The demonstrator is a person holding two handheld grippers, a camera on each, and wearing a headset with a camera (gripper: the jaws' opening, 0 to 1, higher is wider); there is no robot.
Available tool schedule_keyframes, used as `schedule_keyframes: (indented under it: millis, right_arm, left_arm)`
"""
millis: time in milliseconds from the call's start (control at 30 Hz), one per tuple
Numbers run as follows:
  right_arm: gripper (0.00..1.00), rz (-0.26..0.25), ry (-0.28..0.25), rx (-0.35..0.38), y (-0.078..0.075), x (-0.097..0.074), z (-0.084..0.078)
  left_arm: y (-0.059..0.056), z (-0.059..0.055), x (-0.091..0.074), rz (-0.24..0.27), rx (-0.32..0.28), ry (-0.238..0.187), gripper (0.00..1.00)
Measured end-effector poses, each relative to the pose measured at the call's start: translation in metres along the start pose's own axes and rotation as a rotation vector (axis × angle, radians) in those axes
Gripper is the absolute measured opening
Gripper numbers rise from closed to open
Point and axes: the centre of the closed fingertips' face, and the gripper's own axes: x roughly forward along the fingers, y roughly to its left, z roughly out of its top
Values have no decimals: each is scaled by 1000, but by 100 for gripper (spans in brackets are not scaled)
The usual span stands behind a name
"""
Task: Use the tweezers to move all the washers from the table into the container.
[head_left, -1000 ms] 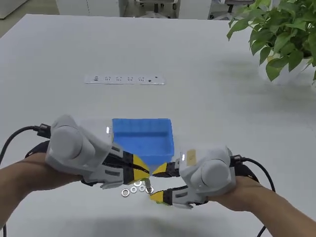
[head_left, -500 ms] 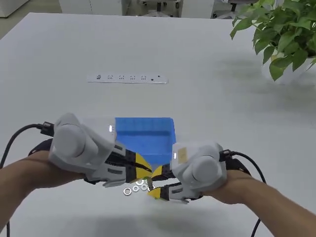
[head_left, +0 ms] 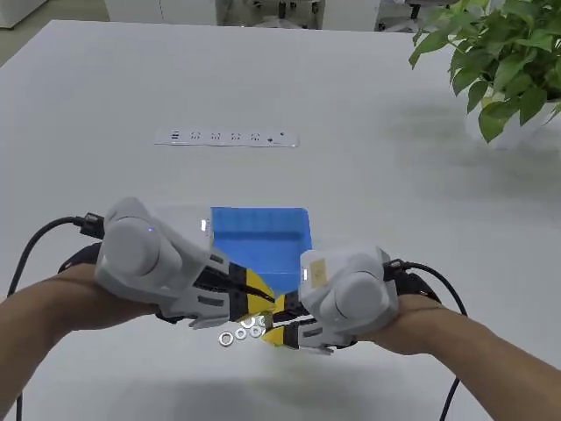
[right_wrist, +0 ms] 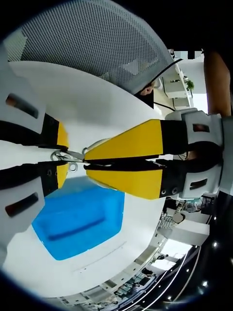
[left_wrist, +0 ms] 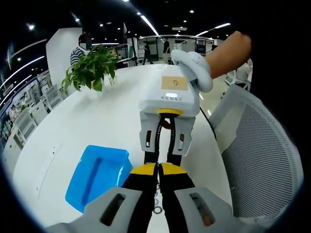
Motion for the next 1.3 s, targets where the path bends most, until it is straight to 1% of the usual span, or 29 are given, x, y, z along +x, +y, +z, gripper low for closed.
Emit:
schedule_keyframes:
  millis: [500,800,967,1033,1167,1200,1300]
  right_arm:
    - [9,0,0,25,0,-1,-1]
    - [9,1,-1,19,1,-1,-1]
    - [9,0,-2,20,1,-2,-1]
    - [9,-2,-3,21,1,-2,-1]
    - [9,-3,-5,22,2,-3,-1]
    - [9,-3,-6,23,2,-4,0]
    - [9,0,-7,25,3,-5,1]
  left_arm:
    - [-3,3,2,-8,3,-1,5]
    - [-3,1,1,-10,-1,5,7]
    - [-1,-1,-3,0,-9,-2,14]
    - [-1,-3,-6,3,-23,-4,20]
    - [0,-8,-10,16,-36,-6,27]
    - [1,-9,-11,23,-51,-9,30]
    - [0,-11,-15,33,-67,-21,35]
